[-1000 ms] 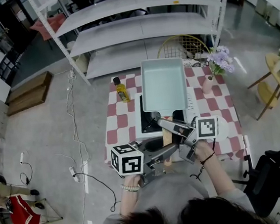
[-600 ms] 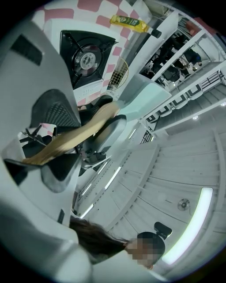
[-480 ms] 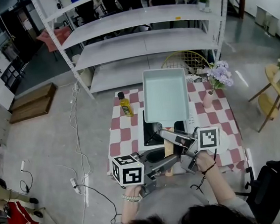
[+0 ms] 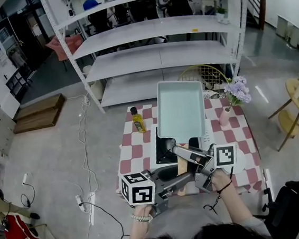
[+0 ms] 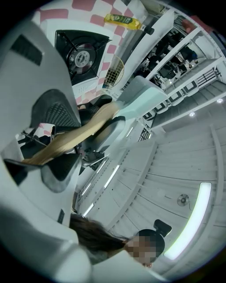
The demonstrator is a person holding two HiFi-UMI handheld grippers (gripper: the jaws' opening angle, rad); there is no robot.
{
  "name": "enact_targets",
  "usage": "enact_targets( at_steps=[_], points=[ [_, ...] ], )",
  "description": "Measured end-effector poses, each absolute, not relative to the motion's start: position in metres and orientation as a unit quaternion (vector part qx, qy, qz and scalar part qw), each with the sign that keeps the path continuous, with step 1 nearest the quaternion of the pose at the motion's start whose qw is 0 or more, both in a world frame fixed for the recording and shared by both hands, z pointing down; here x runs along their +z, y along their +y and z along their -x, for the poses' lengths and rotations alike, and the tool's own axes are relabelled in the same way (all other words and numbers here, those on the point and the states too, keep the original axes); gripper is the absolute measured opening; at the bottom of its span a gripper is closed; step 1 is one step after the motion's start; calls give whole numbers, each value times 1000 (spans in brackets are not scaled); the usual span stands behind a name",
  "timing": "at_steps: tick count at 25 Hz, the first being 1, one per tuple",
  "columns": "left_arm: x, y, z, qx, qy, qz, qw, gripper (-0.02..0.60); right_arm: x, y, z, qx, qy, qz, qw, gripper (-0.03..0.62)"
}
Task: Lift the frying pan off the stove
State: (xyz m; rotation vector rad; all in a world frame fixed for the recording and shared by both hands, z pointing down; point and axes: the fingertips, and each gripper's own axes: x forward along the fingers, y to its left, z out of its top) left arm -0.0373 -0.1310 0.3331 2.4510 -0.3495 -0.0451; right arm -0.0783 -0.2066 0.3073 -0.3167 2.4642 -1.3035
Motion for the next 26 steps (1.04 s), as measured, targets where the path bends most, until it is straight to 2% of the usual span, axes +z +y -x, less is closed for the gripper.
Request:
enact_targets(
  at_steps=[26],
  points=[
    [331,-138,29,-23,-135,-937,321,193,306,-214,70,-445,876,102,157,215]
  ],
)
